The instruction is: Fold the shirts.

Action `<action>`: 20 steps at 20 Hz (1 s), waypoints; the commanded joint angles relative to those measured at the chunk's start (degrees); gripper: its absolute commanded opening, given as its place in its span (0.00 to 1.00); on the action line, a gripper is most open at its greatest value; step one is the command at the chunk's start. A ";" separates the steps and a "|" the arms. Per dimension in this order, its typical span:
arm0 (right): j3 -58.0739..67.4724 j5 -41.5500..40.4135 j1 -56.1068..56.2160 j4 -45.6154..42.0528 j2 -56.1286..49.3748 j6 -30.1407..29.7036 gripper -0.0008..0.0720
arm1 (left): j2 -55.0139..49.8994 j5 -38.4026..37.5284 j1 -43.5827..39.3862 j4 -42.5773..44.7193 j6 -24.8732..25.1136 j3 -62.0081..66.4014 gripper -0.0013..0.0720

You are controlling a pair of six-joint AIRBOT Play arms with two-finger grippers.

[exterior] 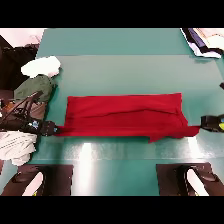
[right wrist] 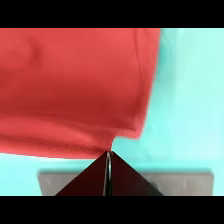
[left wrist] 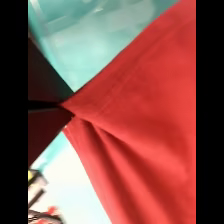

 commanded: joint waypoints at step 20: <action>24.55 -25.90 6.05 14.29 -39.50 2.45 0.47 | -32.94 34.49 0.00 -4.24 -2.08 18.36 0.90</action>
